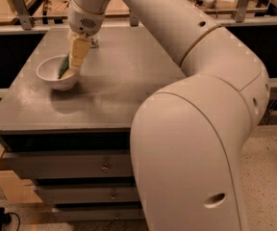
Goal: Place sponge into white bowl
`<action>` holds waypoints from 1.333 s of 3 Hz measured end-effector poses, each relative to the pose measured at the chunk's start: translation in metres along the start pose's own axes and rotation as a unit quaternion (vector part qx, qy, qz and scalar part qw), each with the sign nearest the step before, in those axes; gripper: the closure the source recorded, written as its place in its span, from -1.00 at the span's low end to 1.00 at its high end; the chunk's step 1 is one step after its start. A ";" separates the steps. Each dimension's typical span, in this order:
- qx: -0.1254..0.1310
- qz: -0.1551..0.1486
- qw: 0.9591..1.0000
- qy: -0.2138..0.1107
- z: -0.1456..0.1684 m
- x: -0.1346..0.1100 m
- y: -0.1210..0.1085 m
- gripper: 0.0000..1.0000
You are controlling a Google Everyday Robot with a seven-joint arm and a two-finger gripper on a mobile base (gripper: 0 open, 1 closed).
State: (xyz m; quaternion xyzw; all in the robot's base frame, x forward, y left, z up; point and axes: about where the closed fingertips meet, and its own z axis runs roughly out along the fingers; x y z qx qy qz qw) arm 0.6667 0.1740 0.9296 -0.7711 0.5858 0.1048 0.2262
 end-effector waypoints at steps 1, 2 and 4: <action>0.003 0.002 1.000 0.001 -0.003 0.002 -0.002 -1.00; 0.019 0.034 0.999 -0.029 -0.025 0.017 -0.006 -1.00; 0.067 0.119 0.985 -0.103 -0.085 0.076 -0.004 -1.00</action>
Offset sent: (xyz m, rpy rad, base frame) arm 0.0188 -0.0748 0.0496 0.2065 0.0364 -0.1667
